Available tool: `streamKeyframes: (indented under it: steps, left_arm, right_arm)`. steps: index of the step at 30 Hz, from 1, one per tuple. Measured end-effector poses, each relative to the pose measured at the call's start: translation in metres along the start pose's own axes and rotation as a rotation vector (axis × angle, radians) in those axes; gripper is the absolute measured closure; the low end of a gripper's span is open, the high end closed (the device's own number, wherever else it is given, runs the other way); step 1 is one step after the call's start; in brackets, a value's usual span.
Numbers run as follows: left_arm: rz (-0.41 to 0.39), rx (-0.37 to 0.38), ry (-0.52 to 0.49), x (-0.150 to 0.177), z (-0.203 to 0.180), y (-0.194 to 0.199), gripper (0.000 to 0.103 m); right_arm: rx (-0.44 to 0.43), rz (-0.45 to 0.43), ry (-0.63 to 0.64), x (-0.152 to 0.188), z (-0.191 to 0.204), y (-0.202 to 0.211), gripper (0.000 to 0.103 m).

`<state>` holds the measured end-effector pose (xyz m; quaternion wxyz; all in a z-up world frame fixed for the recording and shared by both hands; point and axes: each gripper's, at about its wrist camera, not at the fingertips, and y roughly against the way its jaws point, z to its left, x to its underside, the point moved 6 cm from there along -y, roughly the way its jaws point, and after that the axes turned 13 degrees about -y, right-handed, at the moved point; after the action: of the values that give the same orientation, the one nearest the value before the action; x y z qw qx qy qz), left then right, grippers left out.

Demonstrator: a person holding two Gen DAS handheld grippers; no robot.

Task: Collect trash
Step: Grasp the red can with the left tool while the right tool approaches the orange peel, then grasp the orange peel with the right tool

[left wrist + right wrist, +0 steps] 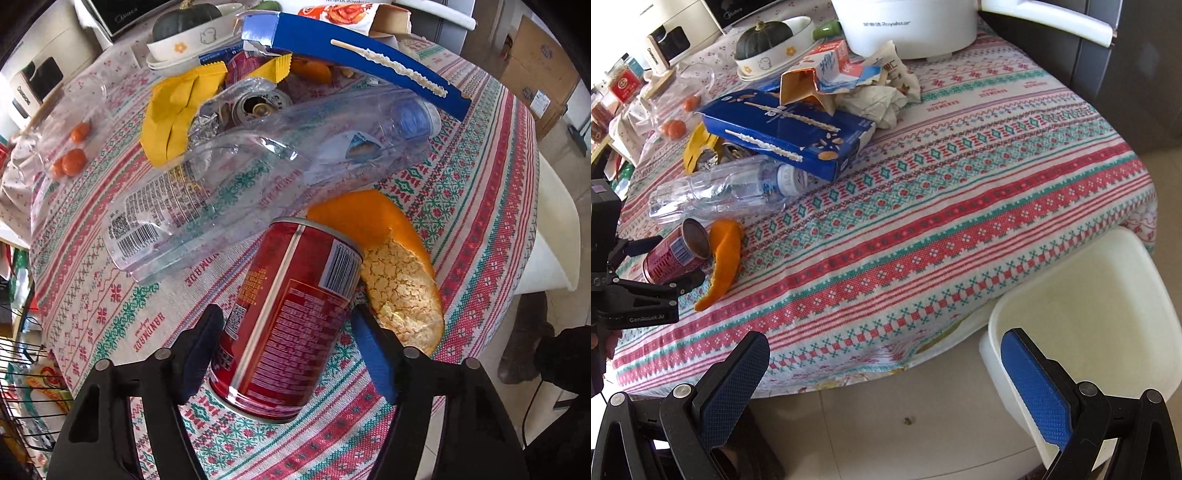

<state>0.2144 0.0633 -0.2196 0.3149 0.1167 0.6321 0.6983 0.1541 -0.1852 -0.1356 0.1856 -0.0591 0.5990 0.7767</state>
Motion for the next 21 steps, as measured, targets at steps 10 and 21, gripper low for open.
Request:
streamKeyframes:
  steps: [10,21]
  left_arm:
    - [-0.079,0.115,0.191,0.018,0.000,0.024,0.048]
    - [-0.203,0.080,0.284,0.041,0.010,0.072,0.048]
  right_arm:
    - [0.050,-0.003,0.008,-0.004,0.014,-0.020,0.000]
    - [-0.034,0.029,0.052,-0.007,0.074,-0.061,0.002]
